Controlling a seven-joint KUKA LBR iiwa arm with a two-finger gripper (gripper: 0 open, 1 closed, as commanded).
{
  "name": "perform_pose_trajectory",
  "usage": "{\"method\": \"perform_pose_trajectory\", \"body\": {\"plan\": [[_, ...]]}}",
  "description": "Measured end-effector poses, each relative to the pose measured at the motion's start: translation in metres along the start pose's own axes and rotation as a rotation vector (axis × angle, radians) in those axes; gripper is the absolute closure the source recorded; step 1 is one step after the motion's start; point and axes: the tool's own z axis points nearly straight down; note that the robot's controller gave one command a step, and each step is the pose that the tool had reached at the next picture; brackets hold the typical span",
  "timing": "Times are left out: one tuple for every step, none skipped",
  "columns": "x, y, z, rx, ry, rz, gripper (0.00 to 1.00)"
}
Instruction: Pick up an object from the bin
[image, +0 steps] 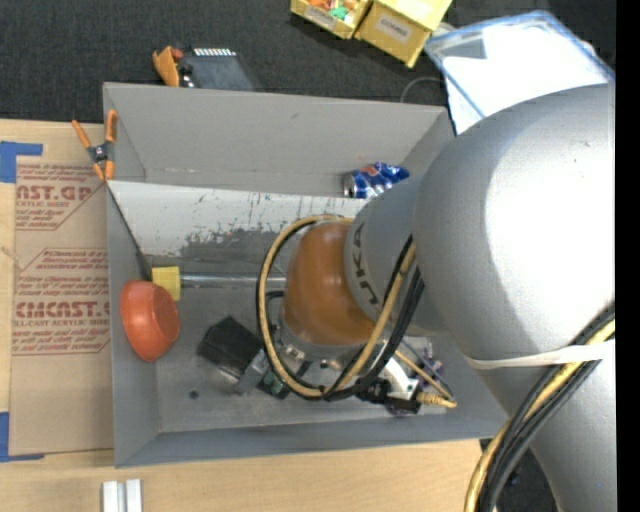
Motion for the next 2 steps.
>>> {"method": "perform_pose_trajectory", "body": {"plan": [[0.001, -0.002, -0.015, 0.01, 0.007, 0.0, 1.0], [0.0, 0.0, -0.054, 0.009, 0.005, 0.0, 1.0]]}}
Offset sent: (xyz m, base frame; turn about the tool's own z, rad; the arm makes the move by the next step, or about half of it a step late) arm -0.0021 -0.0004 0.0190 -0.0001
